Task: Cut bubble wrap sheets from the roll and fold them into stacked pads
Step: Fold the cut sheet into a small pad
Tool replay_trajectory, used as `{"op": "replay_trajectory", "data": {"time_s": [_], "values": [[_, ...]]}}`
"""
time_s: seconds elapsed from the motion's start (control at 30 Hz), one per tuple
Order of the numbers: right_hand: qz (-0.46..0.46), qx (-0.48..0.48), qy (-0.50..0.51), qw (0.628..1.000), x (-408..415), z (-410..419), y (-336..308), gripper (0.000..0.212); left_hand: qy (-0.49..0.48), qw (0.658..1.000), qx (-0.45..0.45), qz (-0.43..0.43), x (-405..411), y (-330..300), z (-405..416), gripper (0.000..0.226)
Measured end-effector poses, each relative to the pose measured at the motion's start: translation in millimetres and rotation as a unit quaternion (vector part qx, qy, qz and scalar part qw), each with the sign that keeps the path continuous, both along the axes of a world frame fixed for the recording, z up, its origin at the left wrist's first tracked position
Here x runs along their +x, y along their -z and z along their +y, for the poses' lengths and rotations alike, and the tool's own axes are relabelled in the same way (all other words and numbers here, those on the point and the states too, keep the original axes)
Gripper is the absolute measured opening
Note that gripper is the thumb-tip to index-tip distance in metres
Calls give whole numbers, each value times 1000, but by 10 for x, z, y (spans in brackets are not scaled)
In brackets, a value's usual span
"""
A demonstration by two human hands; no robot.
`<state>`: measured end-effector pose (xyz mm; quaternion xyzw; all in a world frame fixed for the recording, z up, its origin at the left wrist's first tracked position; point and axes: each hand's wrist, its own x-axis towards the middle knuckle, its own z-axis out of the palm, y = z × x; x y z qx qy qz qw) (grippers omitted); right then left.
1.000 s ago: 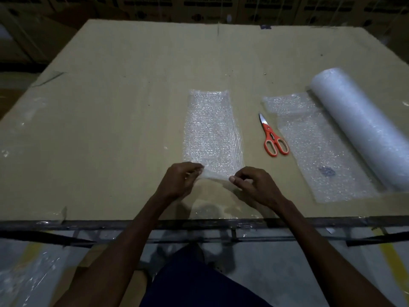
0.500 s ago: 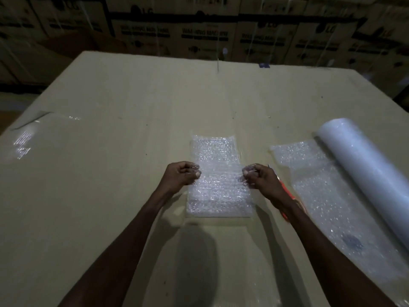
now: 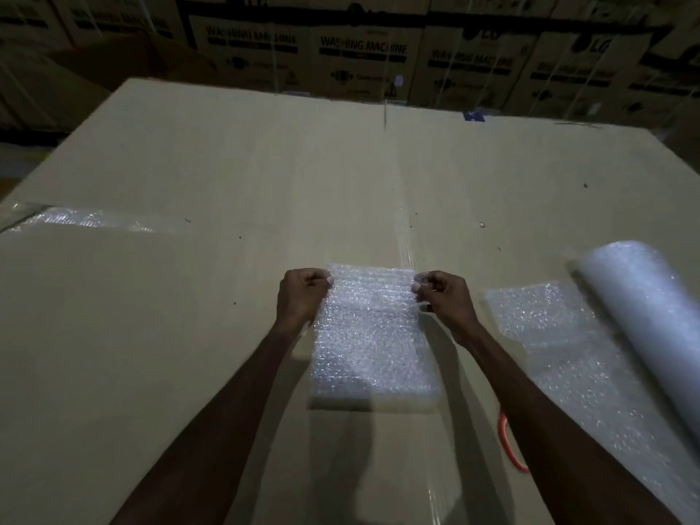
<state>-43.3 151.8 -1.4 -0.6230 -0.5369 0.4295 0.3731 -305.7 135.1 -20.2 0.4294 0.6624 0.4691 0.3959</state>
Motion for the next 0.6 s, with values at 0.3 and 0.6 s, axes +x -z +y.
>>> {"op": "replay_trajectory", "data": {"time_s": [0.3, 0.6], "values": [[-172, 47, 14, 984, -72, 403, 255, 5, -19, 977, -30, 209, 76, 137, 294, 10], [-279, 179, -1, 943, -346, 53, 154, 38, 31, 912, 150, 380, 219, 295, -55, 54]]}}
